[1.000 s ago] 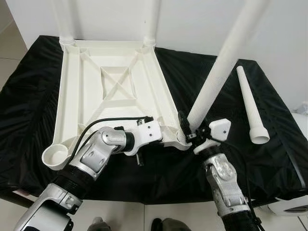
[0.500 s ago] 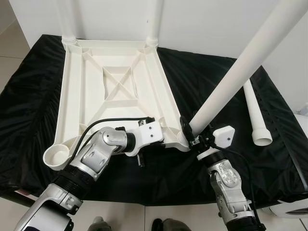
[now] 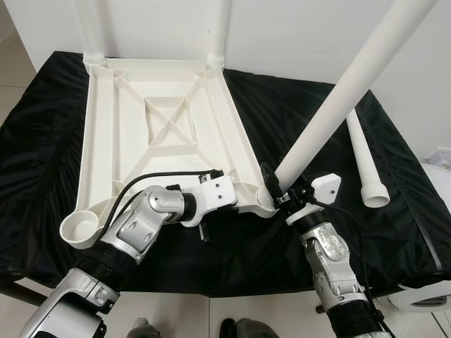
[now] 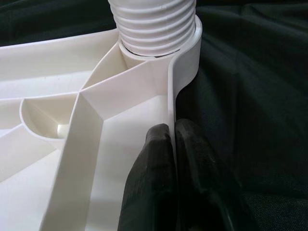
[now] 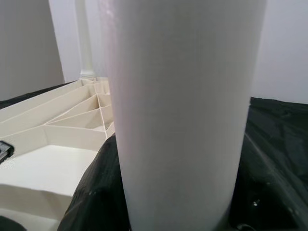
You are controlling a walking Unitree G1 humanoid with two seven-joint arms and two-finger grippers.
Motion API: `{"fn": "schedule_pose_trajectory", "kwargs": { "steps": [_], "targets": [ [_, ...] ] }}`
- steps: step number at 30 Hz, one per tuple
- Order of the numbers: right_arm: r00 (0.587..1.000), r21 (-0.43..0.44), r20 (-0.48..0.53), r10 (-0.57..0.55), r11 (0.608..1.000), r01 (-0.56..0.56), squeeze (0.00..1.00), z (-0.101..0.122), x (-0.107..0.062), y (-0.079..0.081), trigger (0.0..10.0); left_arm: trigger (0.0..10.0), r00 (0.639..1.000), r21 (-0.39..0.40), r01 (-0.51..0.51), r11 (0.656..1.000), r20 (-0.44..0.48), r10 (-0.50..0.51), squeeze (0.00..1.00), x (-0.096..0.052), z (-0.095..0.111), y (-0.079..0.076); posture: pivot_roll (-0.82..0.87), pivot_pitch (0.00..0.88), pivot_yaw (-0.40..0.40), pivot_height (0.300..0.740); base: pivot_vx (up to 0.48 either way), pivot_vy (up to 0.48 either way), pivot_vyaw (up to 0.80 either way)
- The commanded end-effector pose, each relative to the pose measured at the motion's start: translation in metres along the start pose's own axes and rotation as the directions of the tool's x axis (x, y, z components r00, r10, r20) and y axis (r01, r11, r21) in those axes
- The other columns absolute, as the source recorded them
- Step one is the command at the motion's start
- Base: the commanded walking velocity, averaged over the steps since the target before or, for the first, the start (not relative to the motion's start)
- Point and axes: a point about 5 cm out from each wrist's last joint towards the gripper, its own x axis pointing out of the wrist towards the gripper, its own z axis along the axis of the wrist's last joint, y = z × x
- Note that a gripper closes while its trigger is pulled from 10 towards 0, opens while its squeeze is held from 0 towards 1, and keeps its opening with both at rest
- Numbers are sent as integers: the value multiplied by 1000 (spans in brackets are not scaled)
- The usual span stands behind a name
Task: Building children table
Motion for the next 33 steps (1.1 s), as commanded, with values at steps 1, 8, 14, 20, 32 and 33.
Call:
{"fn": "schedule_pose_trajectory", "kwargs": {
  "steps": [1,8,14,20,32,33],
  "targets": [
    [855,50,-498,-147,979,197,0,-76,-72,-33,10000,10000,998,-15,-69,998,-8,69,0,-15,-6,10,36,90,-73,740,0,0,0],
    [878,137,-478,-29,985,107,0,-74,-76,-20,10000,10000,998,-15,-65,998,-8,65,0,-14,-6,9,30,89,-69,740,0,0,0],
    [883,182,-470,7,979,89,0,-73,-81,-21,10000,10000,998,-16,-61,998,-6,61,0,-14,-5,8,26,89,-66,740,0,0,0],
    [872,240,-485,70,969,55,0,-71,-81,-28,10000,10000,998,-14,-57,998,-5,57,0,-13,-5,9,23,91,-64,740,0,0,0],
    [949,212,-314,21,976,49,0,-39,-35,-46,10000,10000,998,-21,-59,998,-2,59,0,-13,-5,8,28,94,-74,740,0,0,0],
    [949,212,-314,21,976,49,0,-39,-35,-46,10000,10000,998,-21,-59,998,-2,59,0,-13,-5,8,28,94,-74,740,0,0,0]
  ]
}}
